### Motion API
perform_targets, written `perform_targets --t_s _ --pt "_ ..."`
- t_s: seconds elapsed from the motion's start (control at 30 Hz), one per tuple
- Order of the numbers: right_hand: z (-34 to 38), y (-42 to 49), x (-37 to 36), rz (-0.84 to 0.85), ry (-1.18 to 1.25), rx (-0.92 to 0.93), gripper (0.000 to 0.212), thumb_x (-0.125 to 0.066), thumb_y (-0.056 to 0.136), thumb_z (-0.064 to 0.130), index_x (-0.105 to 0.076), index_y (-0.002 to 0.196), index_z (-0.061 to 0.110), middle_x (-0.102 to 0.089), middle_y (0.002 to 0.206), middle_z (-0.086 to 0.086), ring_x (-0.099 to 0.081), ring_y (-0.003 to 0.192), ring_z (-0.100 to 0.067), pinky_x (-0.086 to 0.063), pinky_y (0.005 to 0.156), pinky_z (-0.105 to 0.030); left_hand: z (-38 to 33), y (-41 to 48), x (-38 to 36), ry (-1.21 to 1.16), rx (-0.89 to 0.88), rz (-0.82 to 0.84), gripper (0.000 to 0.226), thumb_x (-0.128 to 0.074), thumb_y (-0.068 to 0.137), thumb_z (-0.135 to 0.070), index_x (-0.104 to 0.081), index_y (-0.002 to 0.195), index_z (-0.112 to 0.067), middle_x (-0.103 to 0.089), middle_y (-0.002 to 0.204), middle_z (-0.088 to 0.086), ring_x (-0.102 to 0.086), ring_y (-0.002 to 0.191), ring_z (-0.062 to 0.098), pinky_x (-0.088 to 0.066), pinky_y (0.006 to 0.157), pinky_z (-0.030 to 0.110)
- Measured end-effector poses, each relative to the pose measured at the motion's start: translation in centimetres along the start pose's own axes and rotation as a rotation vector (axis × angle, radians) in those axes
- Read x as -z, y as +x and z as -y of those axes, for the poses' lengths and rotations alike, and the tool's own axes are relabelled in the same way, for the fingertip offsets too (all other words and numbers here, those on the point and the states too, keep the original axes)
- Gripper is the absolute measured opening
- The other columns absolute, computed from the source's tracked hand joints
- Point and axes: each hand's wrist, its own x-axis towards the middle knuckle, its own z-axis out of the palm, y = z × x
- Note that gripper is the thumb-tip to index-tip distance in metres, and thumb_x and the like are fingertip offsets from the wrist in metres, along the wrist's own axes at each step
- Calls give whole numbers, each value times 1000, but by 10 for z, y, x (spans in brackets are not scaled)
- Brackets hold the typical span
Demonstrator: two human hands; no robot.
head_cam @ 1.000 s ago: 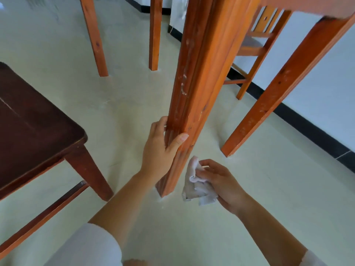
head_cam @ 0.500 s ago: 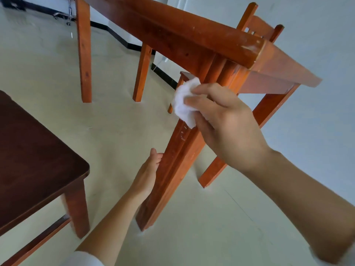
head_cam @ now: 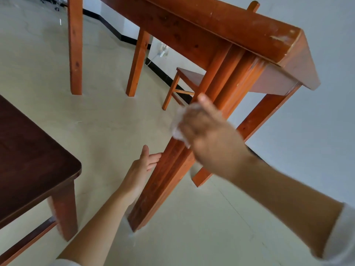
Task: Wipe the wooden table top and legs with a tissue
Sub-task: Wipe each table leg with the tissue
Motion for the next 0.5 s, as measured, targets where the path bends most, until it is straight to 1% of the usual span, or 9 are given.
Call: perform_targets --t_s 0.07,0.1,0.13,0.17,0.23,0.3,0.37,0.43,0.5 --pt "-29 9 13 -164 32 -168 38 -67 76 4 -65 114 3 -67 112 -18 -59 115 -32 -12 115 -46 -3 0 2 9 8 18 71 -7 93 -56 -50 133 -15 -47 141 2 -42 131 14 -22 115 30" --pt "-37 11 16 -199 73 -238 32 -62 80 2 -65 112 2 -67 111 -19 -59 116 -32 -11 116 -44 -3 0 2 17 13 28 72 -8 91 -58 -51 132 -17 -47 141 1 -42 131 14 -22 116 33" --pt "-38 11 16 -191 110 -276 28 -57 83 1 -65 110 0 -66 113 -20 -57 119 -31 -10 117 -41 -4 0 3 21 18 34 74 -8 89 -60 -52 131 -19 -48 141 0 -42 132 14 -21 117 36" --pt "-31 10 12 -167 119 -265 28 -54 84 0 -65 110 0 -65 117 -21 -54 123 -31 -10 118 -41 -5 0 4 17 25 36 74 -7 89 -61 -53 130 -20 -48 141 0 -43 132 14 -21 117 37" --pt "-2 2 -8 -91 101 -140 30 -51 86 2 -65 113 2 -63 122 -20 -51 125 -31 -15 119 -42 -5 2 5 -21 51 33 74 -6 91 -60 -56 127 -20 -50 140 1 -43 131 14 -22 117 35" --pt "33 -9 -31 0 72 1 30 -52 87 8 -67 113 4 -65 119 -17 -56 120 -31 -21 117 -41 -4 2 7 -62 77 40 71 -7 90 -62 -61 118 -25 -51 138 1 -44 130 14 -23 116 32" --pt "59 -16 -52 8 78 71 32 -45 89 6 -69 109 1 -69 112 -17 -62 112 -29 -25 113 -38 -3 4 9 -94 94 41 62 -12 90 -63 -64 104 -32 -56 133 -2 -48 127 11 -25 115 33" --pt "77 -20 -64 27 123 123 41 -31 92 2 -70 105 1 -70 107 -17 -65 107 -28 -29 112 -37 1 5 12 -134 95 34 56 -19 93 -60 -65 102 -29 -64 122 -5 -56 118 9 -31 113 34" --pt "83 -23 -67 63 159 172 45 -27 92 0 -71 102 3 -71 105 -16 -65 105 -27 -31 111 -37 3 7 14 -153 79 38 52 -24 95 -55 -67 102 -26 -68 113 -7 -61 109 7 -35 110 34"
